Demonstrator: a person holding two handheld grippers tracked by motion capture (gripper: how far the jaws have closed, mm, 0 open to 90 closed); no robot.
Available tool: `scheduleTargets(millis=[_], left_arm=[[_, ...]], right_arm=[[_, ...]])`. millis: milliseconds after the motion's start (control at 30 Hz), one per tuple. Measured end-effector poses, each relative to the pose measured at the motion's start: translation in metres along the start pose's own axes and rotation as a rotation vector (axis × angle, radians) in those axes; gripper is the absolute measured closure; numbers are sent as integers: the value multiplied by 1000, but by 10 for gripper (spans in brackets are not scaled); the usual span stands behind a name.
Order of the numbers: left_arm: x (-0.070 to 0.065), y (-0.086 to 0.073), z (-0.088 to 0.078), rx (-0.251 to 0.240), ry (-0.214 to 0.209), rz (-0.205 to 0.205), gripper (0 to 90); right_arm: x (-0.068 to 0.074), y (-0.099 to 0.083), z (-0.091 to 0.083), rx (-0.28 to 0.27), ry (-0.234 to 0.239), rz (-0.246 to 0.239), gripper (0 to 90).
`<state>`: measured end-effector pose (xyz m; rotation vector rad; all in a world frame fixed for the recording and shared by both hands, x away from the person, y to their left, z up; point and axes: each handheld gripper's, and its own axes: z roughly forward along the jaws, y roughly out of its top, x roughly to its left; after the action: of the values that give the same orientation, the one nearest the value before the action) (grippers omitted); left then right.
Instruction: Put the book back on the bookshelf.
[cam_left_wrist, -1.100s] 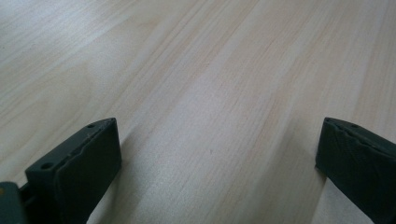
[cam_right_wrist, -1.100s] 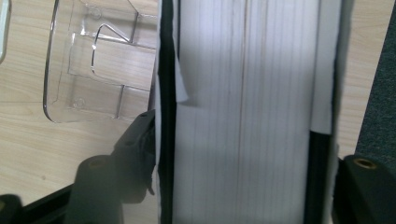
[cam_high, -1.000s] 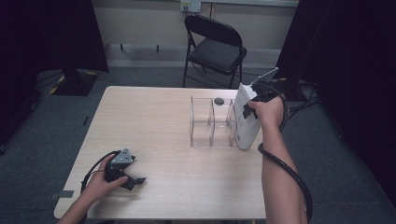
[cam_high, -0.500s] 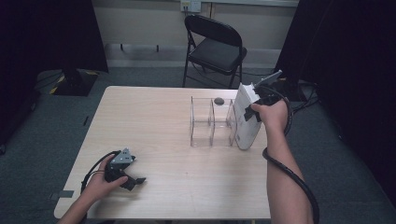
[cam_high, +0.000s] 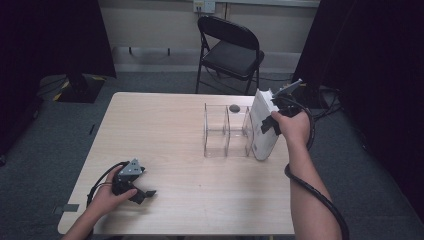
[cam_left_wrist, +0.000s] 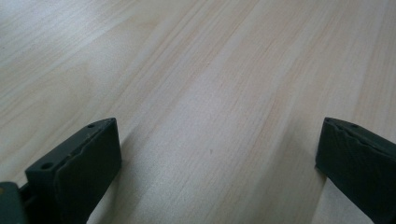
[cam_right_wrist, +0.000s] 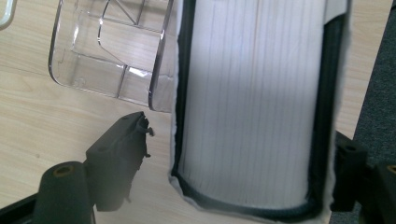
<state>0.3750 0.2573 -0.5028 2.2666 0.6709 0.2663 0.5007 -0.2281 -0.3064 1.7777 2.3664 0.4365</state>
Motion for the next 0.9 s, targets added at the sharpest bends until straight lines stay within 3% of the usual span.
scheduleTargets(millis=[333, 900], left_arm=[[0, 0, 0, 0, 0, -1, 0], [0, 0, 0, 1, 0, 0, 0]], right_arm=[[0, -6, -4, -10, 25, -20, 188], [1, -17, -11, -4, 21, -54, 183]])
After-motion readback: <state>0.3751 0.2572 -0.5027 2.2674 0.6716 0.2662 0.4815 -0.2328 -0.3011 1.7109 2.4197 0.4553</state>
